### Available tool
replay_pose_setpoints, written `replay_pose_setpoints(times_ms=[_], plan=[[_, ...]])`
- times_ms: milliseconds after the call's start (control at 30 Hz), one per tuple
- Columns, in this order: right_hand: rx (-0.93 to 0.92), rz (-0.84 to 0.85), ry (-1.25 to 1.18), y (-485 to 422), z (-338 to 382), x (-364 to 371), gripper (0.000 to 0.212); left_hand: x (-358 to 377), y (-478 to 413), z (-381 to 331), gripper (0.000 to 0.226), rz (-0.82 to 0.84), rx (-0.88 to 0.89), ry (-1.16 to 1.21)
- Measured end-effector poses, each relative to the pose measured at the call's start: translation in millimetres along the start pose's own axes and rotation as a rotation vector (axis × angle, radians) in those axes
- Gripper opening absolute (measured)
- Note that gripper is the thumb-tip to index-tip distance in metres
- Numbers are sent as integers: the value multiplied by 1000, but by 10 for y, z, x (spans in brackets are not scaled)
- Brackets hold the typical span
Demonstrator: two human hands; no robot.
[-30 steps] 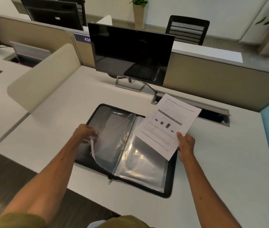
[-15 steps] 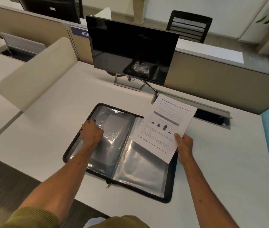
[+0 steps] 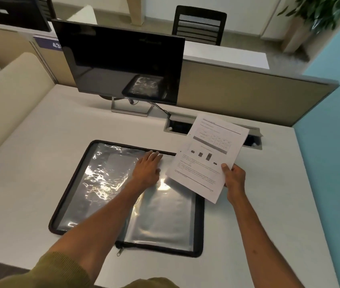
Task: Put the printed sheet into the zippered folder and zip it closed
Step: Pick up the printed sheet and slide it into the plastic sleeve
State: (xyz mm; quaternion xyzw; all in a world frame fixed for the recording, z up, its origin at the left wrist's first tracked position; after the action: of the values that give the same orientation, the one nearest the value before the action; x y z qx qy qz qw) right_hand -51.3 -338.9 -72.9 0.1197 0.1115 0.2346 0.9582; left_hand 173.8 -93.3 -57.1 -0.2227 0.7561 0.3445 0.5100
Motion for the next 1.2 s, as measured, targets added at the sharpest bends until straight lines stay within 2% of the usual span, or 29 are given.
replay_pose_setpoints(times_ms=[300,500,800,867,1000,1200], plan=[[3,-109,-23,-271,6,-501,25,343,-180,-380,64,79,126,-174],[12,-136,-84,-371,-14,-518,25,428,-129,-379,64,54,125,-150],[-71,-196,-138,-403,196,-497,27,230,-197,-410,83,-10,106,-186],[-87,-211,-142,-426,256,-508,27,187,-214,-402,76,-17,91,-148],[-120,-221,-169,-473,373,-455,26,122,-229,-378,40,-61,107,-111],[-177,-162,-200,-494,608,-63,16,62,-248,-378,33,-91,145,-103]])
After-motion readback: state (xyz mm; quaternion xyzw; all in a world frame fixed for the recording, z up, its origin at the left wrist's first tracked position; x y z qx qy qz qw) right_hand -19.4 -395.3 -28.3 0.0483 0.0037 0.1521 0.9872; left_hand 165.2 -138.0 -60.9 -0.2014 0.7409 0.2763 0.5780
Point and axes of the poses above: each hand's wrist, its own y-axis away from the middle knuckle, its own x-axis out of the palm, z = x × y, the point moved 10 cm from there along -y, towards the middle knuckle, and after that the axes turned 5 degrees about -x, right-handed, at the moved point
